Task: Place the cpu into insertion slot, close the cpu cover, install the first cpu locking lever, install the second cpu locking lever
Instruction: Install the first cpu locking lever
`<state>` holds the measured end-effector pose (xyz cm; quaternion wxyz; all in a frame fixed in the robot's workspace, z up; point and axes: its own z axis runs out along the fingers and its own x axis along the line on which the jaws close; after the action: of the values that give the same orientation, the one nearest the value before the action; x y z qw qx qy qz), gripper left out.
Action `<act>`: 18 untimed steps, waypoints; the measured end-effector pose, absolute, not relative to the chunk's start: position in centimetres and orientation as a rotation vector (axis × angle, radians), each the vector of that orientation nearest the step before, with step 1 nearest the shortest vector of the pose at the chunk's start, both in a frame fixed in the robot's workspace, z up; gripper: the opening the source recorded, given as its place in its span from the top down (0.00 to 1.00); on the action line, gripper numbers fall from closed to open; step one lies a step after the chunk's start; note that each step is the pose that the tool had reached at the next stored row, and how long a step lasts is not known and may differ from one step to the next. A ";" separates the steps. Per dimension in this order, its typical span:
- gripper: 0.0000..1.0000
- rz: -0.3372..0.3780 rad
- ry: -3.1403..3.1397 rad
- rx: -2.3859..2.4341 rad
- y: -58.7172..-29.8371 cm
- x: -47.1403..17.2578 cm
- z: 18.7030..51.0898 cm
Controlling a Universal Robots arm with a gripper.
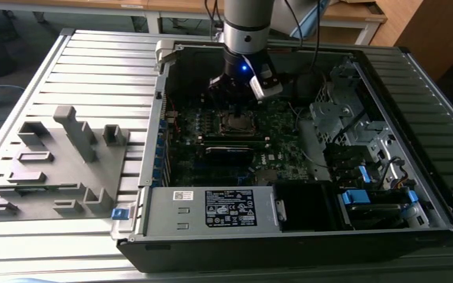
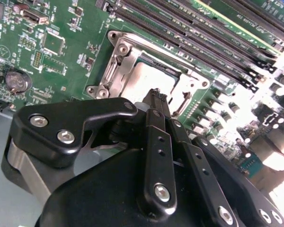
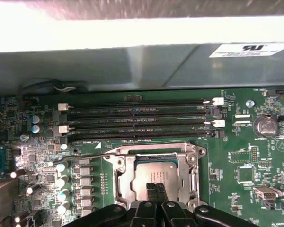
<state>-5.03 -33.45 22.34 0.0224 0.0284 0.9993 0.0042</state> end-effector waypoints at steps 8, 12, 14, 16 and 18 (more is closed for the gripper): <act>0.89 0.013 3.096 0.088 -33.5 -5.0 23.6; 0.89 0.013 3.096 0.088 -33.5 -5.0 23.7; 0.89 0.013 3.095 0.088 -33.5 -5.0 23.7; 0.89 0.013 3.096 0.088 -33.5 -5.0 23.7; 0.89 0.013 3.096 0.088 -33.5 -5.0 23.7</act>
<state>-5.03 -33.45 23.68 0.0224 0.0283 0.9993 0.0042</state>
